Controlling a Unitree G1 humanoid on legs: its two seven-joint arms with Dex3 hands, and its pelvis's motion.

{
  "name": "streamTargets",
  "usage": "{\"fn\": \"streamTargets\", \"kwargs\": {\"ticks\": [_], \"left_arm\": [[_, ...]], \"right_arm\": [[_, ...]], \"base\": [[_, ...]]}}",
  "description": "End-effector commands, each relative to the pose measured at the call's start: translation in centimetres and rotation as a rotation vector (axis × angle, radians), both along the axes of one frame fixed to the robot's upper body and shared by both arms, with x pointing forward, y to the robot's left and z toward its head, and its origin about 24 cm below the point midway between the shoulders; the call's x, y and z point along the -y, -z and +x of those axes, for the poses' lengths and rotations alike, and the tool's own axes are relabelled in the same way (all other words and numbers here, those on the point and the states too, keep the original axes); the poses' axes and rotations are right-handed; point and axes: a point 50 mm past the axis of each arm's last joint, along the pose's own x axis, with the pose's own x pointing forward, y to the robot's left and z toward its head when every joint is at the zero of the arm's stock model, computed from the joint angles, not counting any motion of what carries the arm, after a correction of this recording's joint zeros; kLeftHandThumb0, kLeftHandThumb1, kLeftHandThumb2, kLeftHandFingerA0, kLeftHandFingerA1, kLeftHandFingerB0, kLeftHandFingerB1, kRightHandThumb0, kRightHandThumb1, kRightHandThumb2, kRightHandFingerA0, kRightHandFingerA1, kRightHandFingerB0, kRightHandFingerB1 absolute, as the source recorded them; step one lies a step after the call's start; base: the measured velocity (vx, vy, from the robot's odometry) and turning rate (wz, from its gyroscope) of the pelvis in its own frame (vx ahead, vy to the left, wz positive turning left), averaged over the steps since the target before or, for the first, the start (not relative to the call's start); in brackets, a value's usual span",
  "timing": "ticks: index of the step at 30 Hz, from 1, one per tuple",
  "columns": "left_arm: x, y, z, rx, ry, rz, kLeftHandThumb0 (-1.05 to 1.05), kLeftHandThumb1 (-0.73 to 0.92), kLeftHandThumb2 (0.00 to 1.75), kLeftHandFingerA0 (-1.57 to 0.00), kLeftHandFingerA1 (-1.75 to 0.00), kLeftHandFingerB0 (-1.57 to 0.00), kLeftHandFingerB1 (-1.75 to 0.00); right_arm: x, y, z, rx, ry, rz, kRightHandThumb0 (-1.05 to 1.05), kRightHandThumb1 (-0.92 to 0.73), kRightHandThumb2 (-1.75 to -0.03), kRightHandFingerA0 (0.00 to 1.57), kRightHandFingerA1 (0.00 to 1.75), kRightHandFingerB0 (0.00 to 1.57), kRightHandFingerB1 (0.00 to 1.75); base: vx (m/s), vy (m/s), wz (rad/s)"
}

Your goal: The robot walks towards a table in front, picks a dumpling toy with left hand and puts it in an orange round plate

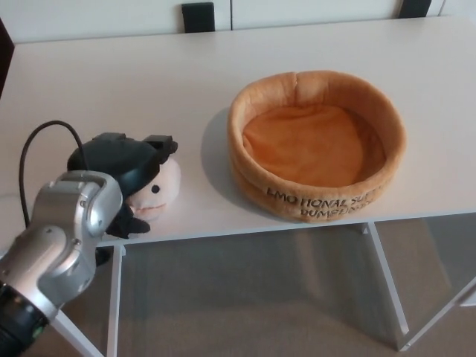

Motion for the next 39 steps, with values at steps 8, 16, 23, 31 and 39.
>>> {"fn": "streamTargets", "kwargs": {"ticks": [8,16,23,31,39], "left_arm": [[0.5,2.0,-0.4,0.345,0.101,-0.01,-0.15,0.64,0.6,-0.86,-1.34,-0.63,-0.44],[0.2,2.3,-0.5,0.383,0.121,-0.05,-0.14,0.66,0.61,-0.8,-1.44,-0.77,-0.56],[-0.3,1.9,-0.4,0.469,0.115,-0.133,-0.15,0.56,0.58,-0.86,-1.47,-0.77,-0.57],[-0.1,-4.5,1.4,0.668,0.105,-0.306,-0.14,0.61,0.58,-0.79,-1.6,-0.87,-0.67],[0.8,-9.2,2.1,0.801,0.153,-0.385,-0.16,0.6,0.57,-0.86,-1.54,-0.87,-0.61]], "right_arm": [[0.4,-0.2,0.9,0.004,0.02,0.011,-0.25,-0.6,-0.58,0.6,0.43,0.43,0.35],[0.4,-0.2,0.8,0.012,0.034,0.023,-0.22,-0.63,-0.59,0.63,0.45,0.44,0.36],[0.5,-0.3,0.9,0.007,0.014,0.016,-0.26,-0.61,-0.59,0.63,0.44,0.47,0.36],[0.7,-0.4,1.1,0.014,0.008,0.011,-0.25,-0.6,-0.58,0.63,0.45,0.47,0.37],[0.5,-0.2,0.8,-0.007,0.012,0.003,-0.26,-0.63,-0.59,0.6,0.43,0.44,0.36]], "base": [[0.0,0.0,0.0],[0.0,0.0,0.0],[0.0,0.0,0.0],[0.0,0.0,0.0],[0.0,0.0,0.0]]}}
